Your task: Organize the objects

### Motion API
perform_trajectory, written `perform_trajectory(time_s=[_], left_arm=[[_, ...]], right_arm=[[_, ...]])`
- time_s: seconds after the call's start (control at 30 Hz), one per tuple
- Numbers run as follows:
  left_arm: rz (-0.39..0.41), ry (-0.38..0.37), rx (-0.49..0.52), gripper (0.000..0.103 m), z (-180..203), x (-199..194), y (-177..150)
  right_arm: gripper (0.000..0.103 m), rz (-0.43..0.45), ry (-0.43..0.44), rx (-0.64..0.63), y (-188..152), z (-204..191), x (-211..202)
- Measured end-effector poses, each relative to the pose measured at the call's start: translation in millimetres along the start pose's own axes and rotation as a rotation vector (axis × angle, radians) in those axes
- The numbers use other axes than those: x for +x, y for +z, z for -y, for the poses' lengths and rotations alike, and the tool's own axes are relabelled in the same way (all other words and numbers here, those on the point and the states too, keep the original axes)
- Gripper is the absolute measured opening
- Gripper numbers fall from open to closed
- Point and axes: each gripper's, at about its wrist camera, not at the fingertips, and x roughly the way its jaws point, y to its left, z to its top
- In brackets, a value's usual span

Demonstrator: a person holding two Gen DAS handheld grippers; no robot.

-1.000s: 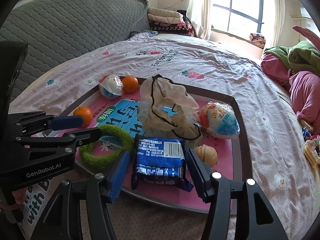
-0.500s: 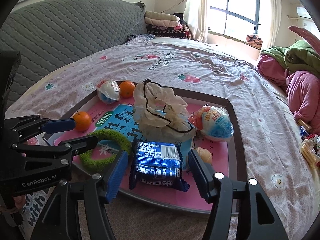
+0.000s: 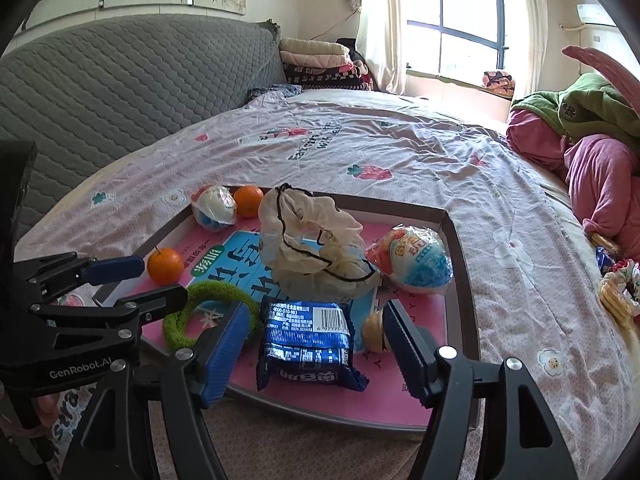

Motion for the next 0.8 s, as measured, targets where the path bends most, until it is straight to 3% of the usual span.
perform_trajectory(time_s=[0.27, 0.4, 0.8], left_arm=[[0.026, 0.022, -0.001, 0.062, 0, -4, 1], [0.034, 0.026, -0.008, 0.071, -3, -6, 3], [0.046, 0.05, -0.005, 0.074, -3, -8, 3]], right_arm=[[0.07, 0.012, 0.003, 0.018, 2, 3, -4], [0.07, 0.019, 0.0, 0.022, 1, 3, -5], [0.073, 0.064, -0.023, 0.028, 5, 4, -14]])
